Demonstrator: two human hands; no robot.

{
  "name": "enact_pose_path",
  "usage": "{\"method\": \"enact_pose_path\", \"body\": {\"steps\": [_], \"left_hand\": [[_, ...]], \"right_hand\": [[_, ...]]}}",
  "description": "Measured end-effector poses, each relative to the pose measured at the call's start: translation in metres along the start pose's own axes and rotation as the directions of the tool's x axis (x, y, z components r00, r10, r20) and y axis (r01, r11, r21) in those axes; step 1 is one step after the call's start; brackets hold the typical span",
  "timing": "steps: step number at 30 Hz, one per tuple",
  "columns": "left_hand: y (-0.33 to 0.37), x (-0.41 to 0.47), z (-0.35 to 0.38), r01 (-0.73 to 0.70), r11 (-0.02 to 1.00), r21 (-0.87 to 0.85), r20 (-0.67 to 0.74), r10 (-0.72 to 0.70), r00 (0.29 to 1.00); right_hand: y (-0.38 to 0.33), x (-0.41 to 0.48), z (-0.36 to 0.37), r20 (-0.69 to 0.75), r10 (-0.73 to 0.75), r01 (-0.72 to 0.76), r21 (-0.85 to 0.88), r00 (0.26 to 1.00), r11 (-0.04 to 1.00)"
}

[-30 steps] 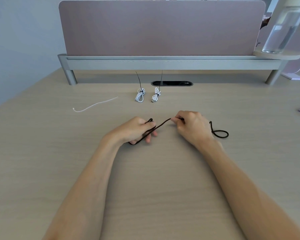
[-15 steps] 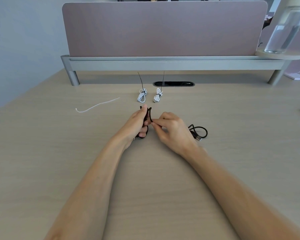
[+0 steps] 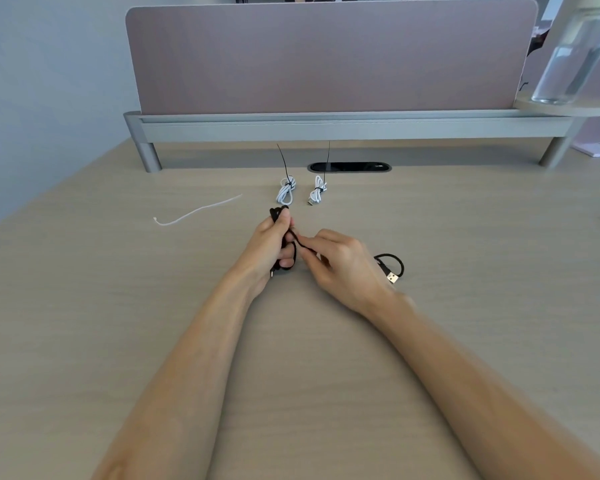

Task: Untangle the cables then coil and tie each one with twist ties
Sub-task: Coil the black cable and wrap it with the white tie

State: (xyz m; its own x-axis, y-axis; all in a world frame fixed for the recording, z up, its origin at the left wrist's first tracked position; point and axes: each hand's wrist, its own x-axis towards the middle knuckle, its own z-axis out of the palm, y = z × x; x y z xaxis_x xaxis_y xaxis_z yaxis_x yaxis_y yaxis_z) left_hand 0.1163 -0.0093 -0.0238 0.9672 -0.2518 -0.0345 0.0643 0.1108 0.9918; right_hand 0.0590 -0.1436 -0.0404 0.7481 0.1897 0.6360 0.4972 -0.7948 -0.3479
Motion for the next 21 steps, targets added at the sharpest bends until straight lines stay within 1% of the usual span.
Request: {"method": "enact_pose_path", "body": {"steps": [4,6,7,9,11,12,13,14,15,16,17,18,19,21], "left_hand": [[0.0,0.005,-0.006,-0.003,0.992,-0.126,-0.031,-0.001,1.0],[-0.001,0.007,-0.008,-0.017,0.989,-0.148,-0.028,0.013,1.0],[0.0,0.007,-0.008,-0.025,0.982,-0.186,-0.03,0.02,0.999],[0.002,0.007,-0.009,-0.03,0.933,-0.358,-0.032,0.02,0.999],[0.006,0.006,-0.011,-0.005,0.848,-0.529,-0.008,0.001,1.0],[0.007,0.005,-0.012,0.021,0.829,-0.559,0.007,-0.021,1.0],[0.009,0.004,-0.014,0.052,0.838,-0.543,0.023,-0.048,0.999],[0.009,0.003,-0.015,0.076,0.878,-0.472,0.027,-0.072,0.997],[0.008,0.002,-0.015,0.082,0.936,-0.342,0.013,-0.082,0.997],[0.006,0.001,-0.014,0.076,0.985,-0.158,-0.007,-0.078,0.997],[0.004,0.0,-0.013,0.069,0.997,0.041,-0.013,-0.069,0.998],[0.003,-0.001,-0.011,0.064,0.975,0.212,-0.002,-0.066,0.998],[0.002,-0.003,-0.01,0.061,0.941,0.332,0.023,-0.073,0.997],[0.005,-0.006,-0.008,0.058,0.885,0.462,0.089,-0.111,0.99]], "right_hand": [[-0.002,-0.004,0.005,0.128,-0.017,0.007,0.078,0.992,0.997],[-0.003,-0.005,0.006,0.167,-0.022,0.007,0.093,0.986,0.996],[-0.004,-0.005,0.006,0.176,-0.031,0.013,0.105,0.984,0.994],[-0.006,-0.007,0.004,0.194,-0.05,0.027,0.118,0.98,0.993],[-0.006,-0.007,0.003,0.224,-0.039,0.012,0.121,0.974,0.993],[-0.005,-0.006,0.002,0.245,-0.024,-0.005,0.117,0.969,0.993],[-0.003,-0.005,0.0,0.267,-0.011,-0.017,0.102,0.964,0.995],[-0.001,-0.004,-0.002,0.28,0.0,-0.022,0.077,0.96,0.997],[0.003,-0.003,-0.005,0.279,0.006,-0.017,0.037,0.96,0.999],[0.007,-0.002,-0.009,0.267,0.011,-0.007,-0.018,0.964,1.0],[0.013,-0.001,-0.013,0.248,0.023,-0.001,-0.086,0.969,0.996],[0.018,-0.001,-0.017,0.224,0.037,-0.002,-0.155,0.974,0.988],[0.024,-0.001,-0.021,0.2,0.061,-0.018,-0.208,0.978,0.978],[0.032,-0.001,-0.025,0.153,0.132,-0.088,-0.267,0.979,0.96]]}}
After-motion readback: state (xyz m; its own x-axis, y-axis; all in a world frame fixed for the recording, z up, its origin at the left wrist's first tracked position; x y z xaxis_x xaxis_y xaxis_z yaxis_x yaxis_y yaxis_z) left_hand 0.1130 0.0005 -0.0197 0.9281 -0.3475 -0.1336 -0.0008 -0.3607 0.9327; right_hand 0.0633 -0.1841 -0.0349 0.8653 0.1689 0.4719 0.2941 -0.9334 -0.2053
